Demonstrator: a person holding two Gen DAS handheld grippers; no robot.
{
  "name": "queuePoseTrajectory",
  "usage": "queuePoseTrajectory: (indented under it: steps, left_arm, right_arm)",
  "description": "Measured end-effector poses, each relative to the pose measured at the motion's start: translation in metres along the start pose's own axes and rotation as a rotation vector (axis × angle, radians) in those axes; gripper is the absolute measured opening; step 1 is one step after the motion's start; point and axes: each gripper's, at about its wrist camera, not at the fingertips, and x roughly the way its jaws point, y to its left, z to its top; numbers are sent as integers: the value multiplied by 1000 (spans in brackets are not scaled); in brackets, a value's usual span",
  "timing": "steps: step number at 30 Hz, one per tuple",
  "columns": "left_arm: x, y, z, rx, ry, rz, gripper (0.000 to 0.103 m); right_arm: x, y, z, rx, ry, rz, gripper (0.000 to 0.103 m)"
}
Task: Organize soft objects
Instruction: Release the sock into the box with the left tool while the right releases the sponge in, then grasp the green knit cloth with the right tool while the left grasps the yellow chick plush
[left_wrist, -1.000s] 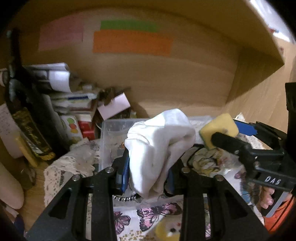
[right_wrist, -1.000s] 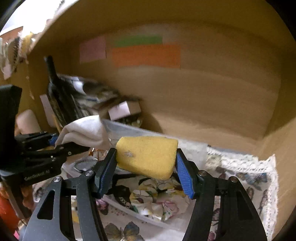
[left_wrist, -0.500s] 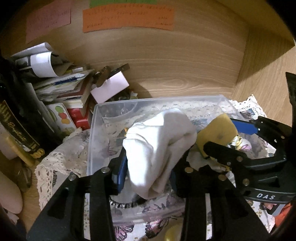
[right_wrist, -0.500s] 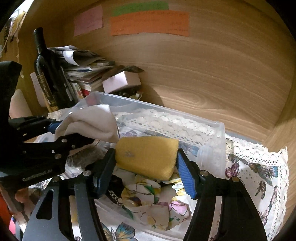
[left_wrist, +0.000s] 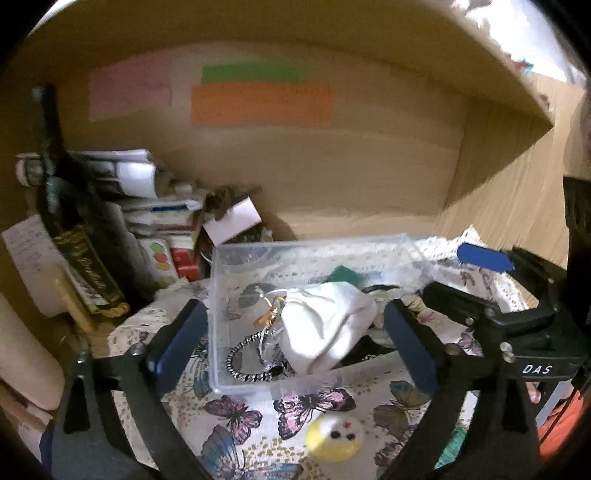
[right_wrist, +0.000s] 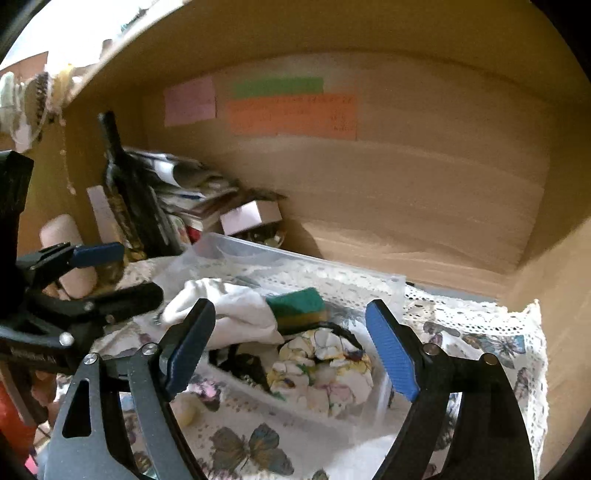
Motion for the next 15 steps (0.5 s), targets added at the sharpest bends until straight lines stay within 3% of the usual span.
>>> queuePoseTrajectory:
  steps: [4,8,15]
  left_arm:
    - [-23,-6,-7,12,-27,7,103]
    - [-42,-13,-24,38,-34,8,103]
    - [-48,-19,-66,63,32,49,103]
  right_arm:
    - [-28,7,-11,-23,-28,-8,84]
    - [-44,15,-31,-19,-31,6,95]
    - [-42,30,-79,29,70,44,96]
